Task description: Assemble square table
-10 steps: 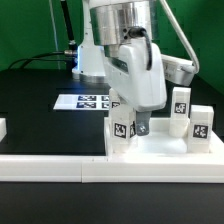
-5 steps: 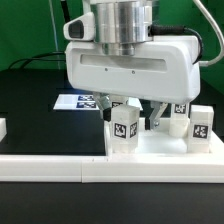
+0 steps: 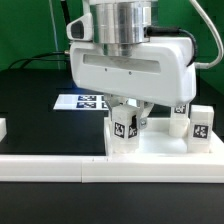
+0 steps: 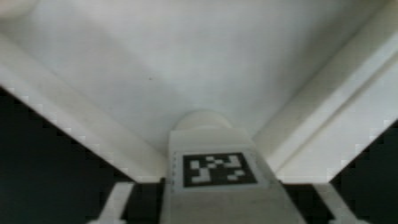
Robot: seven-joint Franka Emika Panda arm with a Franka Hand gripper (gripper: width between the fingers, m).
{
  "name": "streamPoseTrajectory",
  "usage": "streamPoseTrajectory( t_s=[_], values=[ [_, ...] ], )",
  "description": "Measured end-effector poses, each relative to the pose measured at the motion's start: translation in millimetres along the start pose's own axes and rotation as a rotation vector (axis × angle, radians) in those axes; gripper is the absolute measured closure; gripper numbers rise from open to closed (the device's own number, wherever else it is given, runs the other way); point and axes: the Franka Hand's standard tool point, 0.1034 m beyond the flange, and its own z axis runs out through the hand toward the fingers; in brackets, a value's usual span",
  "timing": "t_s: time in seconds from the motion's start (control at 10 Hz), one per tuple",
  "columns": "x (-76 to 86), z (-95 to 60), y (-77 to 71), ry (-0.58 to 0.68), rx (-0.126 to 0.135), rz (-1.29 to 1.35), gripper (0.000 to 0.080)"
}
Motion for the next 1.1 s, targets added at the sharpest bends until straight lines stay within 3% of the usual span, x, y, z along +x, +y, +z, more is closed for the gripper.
streamPoseTrajectory(
  t_s=[0.4, 1.1],
  values=[
    [0.1, -0.1, -0.3, 0.0, 0.002, 0.25, 0.0511],
    [4.9, -0.5, -7.7, -0.005, 0.005, 1.064, 0.0511]
  ],
)
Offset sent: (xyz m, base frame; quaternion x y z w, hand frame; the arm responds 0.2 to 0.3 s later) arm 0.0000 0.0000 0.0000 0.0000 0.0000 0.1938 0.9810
